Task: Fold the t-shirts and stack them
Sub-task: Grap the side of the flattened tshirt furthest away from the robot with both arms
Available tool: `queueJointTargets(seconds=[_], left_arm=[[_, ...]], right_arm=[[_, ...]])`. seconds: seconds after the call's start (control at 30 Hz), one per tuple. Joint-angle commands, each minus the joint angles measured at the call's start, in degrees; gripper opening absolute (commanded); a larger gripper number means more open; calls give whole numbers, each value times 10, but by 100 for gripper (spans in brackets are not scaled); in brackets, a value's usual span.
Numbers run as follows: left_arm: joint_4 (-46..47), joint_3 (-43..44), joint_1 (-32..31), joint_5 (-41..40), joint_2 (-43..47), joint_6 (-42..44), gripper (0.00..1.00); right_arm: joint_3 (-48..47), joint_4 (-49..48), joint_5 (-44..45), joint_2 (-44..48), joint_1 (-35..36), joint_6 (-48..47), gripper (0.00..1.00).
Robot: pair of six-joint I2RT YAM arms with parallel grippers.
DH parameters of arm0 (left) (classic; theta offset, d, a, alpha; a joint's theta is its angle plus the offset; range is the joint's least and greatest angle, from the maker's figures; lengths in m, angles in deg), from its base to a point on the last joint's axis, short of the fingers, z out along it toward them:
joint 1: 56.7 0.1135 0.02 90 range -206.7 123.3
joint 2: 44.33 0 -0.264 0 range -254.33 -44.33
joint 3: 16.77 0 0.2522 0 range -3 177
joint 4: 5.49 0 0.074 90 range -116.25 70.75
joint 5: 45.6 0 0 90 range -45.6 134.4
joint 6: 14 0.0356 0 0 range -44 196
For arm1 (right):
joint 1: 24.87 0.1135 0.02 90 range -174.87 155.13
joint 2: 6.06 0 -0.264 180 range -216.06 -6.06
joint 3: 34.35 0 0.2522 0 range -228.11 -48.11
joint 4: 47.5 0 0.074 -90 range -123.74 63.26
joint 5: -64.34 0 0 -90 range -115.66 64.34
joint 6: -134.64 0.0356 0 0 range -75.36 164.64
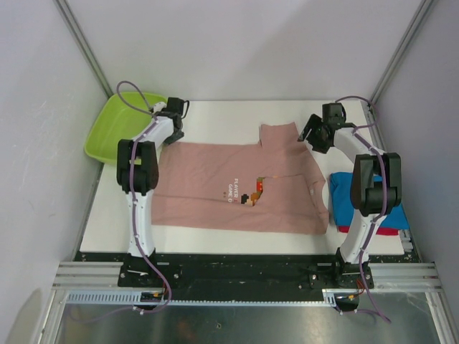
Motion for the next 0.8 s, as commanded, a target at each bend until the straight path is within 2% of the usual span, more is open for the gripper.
queueJointTargets(seconds=[0.0, 0.4, 0.77], left_arm=[[0, 32, 6, -2, -7, -21, 45], [-22, 68, 9, 8, -31, -31, 42], [-44, 78, 11, 14, -37, -46, 29]], right_arm=[[-28, -14, -8, -11, 3, -9, 72], [-37, -4, -17, -26, -3, -11, 72], [-42, -1, -33, -35, -11, -7, 71]])
